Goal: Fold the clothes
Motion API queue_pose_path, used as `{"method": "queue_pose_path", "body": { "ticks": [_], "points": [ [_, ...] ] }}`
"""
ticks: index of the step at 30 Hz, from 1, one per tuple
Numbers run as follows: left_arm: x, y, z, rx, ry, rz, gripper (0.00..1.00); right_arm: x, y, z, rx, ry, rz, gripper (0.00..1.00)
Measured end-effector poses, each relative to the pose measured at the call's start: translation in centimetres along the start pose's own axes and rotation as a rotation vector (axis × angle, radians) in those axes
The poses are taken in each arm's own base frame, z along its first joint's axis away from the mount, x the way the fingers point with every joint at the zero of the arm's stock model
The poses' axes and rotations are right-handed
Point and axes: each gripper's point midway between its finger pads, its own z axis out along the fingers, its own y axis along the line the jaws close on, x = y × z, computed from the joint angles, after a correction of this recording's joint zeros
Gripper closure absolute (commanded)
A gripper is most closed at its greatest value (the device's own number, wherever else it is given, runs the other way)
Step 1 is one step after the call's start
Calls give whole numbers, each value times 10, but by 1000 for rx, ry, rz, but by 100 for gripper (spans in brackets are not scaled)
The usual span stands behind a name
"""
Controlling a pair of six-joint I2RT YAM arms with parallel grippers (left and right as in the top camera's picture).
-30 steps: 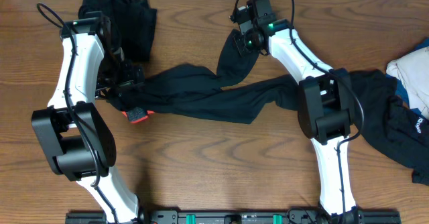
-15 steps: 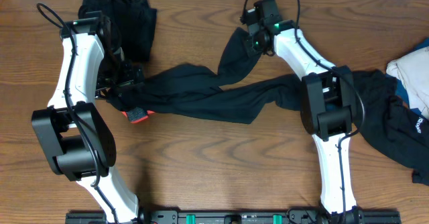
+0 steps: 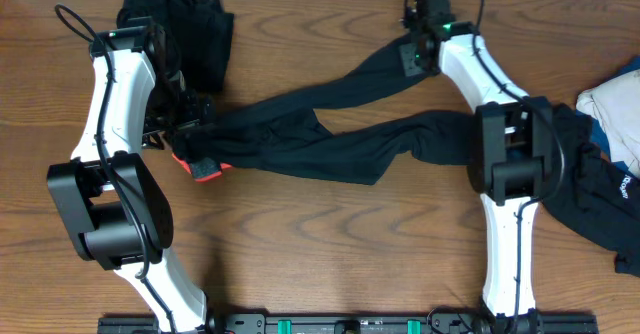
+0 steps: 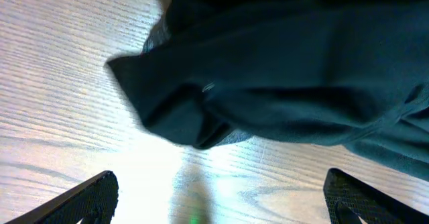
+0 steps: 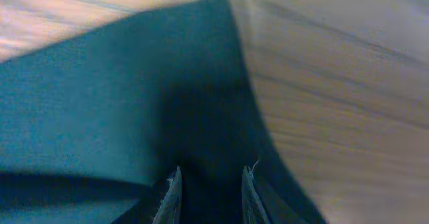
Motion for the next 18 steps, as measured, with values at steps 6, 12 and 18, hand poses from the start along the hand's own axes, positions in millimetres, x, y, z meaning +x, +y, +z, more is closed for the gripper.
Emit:
{"method": "queue_pose_path", "body": {
  "ticks": [6, 12, 18],
  "points": [
    [11, 0, 0, 2, 46, -2, 2, 11, -56, 0, 116, 35, 69, 71],
    [21, -10, -1, 33, 84, 18, 2, 29, -113, -2, 204, 82, 161, 71],
    [28, -31, 0, 37, 98, 90, 2, 49, -160, -6, 267, 121, 261, 70]
  ]
}}
